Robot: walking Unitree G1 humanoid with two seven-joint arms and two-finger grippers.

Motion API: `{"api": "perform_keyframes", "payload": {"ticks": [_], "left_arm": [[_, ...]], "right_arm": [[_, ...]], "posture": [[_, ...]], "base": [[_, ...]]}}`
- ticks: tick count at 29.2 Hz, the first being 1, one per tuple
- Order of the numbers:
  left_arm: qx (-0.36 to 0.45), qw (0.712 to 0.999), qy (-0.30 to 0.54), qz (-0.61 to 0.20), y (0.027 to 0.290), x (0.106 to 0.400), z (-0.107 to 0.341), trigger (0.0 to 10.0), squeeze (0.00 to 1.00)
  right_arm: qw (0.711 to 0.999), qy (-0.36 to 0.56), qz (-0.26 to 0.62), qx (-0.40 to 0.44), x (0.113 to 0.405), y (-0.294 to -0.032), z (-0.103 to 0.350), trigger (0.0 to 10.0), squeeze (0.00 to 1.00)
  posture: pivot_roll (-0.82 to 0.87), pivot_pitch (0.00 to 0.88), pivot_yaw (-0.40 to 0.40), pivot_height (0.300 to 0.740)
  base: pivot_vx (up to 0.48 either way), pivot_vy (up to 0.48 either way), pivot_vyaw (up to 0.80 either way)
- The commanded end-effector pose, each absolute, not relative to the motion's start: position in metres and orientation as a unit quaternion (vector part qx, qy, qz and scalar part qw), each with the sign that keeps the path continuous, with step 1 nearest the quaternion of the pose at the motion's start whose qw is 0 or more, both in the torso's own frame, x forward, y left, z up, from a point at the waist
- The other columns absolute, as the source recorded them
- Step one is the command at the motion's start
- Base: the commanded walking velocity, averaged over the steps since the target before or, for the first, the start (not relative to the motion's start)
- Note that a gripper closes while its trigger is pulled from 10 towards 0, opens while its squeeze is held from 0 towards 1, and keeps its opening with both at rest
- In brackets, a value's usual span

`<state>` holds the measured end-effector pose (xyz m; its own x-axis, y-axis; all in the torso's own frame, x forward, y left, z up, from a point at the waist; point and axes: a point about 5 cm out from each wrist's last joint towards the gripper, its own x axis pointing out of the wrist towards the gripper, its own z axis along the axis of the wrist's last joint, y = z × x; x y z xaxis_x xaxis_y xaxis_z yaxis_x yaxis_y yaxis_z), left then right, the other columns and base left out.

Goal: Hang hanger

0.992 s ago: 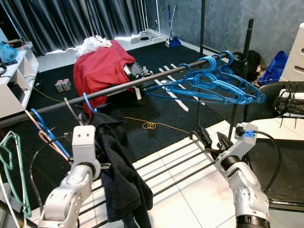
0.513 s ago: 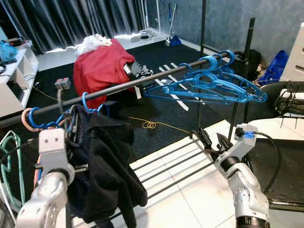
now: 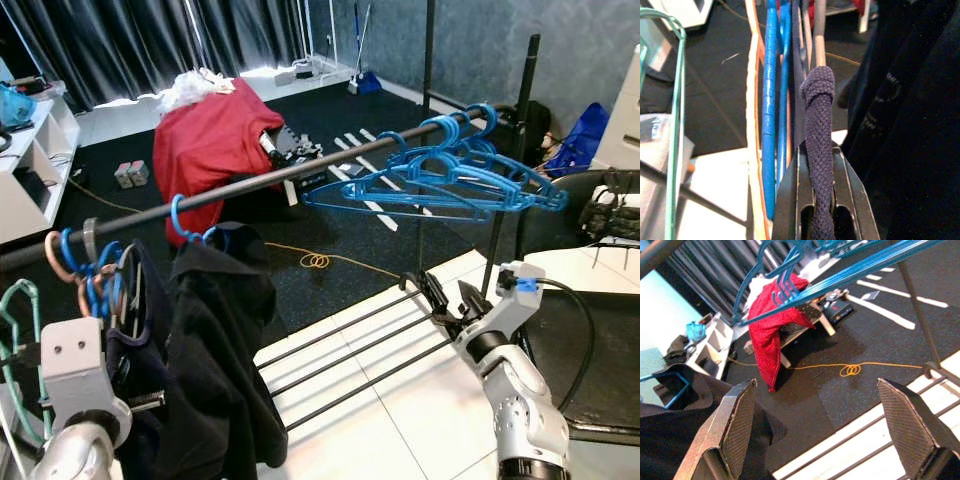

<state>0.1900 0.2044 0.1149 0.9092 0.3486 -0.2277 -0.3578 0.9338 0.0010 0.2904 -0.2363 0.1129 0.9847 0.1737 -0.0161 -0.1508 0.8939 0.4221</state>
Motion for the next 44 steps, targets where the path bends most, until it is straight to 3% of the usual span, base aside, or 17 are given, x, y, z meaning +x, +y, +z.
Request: {"api": "perform_keyframes", "payload": {"ticks": [1, 3, 5, 6, 7, 14, 21, 31, 44], "left_arm": [[-0.022, 0.981, 0.069, 0.179, 0.206, 0.190, 0.127, 4.4, 0.00], [-0.027, 0.984, 0.036, 0.173, 0.204, 0.189, 0.135, 5.1, 0.00], [-0.027, 0.985, 0.024, 0.166, 0.202, 0.190, 0.139, 5.1, 0.00], [-0.031, 0.987, 0.017, 0.157, 0.200, 0.191, 0.142, 8.9, 0.00], [-0.023, 0.988, 0.022, 0.152, 0.198, 0.190, 0.140, 10.0, 0.00], [0.002, 0.989, 0.053, 0.140, 0.197, 0.184, 0.123, 10.0, 0.00], [-0.012, 0.990, 0.043, 0.135, 0.193, 0.198, 0.121, 10.0, 0.00], [-0.004, 0.991, 0.038, 0.126, 0.214, 0.213, 0.124, 10.0, 0.00], [0.001, 0.999, 0.022, 0.047, 0.191, 0.230, 0.127, 10.0, 0.00]], "right_arm": [[0.970, 0.026, 0.091, 0.222, 0.291, -0.232, 0.114, 10.0, 0.00], [0.970, 0.026, 0.092, 0.222, 0.291, -0.232, 0.115, 10.0, 0.00], [0.970, 0.026, 0.092, 0.222, 0.292, -0.232, 0.115, 10.0, 0.00], [0.970, 0.026, 0.092, 0.222, 0.292, -0.232, 0.115, 10.0, 0.00], [0.970, 0.027, 0.091, 0.222, 0.292, -0.232, 0.115, 10.0, 0.00], [0.971, 0.027, 0.091, 0.221, 0.291, -0.233, 0.116, 10.0, 0.00], [0.972, 0.029, 0.090, 0.216, 0.293, -0.234, 0.116, 10.0, 0.00], [0.973, 0.034, 0.093, 0.208, 0.297, -0.234, 0.116, 10.0, 0.00], [0.974, 0.039, 0.095, 0.201, 0.299, -0.230, 0.113, 10.0, 0.00]], "posture": [[-0.05, 0.022, 0.089, 0.740], [-0.06, 0.019, 0.088, 0.740], [-0.06, 0.019, 0.088, 0.740], [-0.06, 0.018, 0.088, 0.740], [-0.06, 0.018, 0.088, 0.740], [-0.06, 0.019, 0.088, 0.740], [-0.07, 0.015, 0.080, 0.740], [-0.07, 0.007, 0.079, 0.740], [-0.07, 0.000, 0.083, 0.740]], "base": [[0.000, 0.000, 0.00], [0.000, 0.000, 0.00], [0.000, 0.000, 0.00], [0.000, 0.000, 0.00], [0.000, 0.000, 0.00], [-0.175, 0.000, 0.00], [-0.359, 0.000, 0.00], [-0.369, 0.000, 0.00], [-0.375, 0.000, 0.00]]}}
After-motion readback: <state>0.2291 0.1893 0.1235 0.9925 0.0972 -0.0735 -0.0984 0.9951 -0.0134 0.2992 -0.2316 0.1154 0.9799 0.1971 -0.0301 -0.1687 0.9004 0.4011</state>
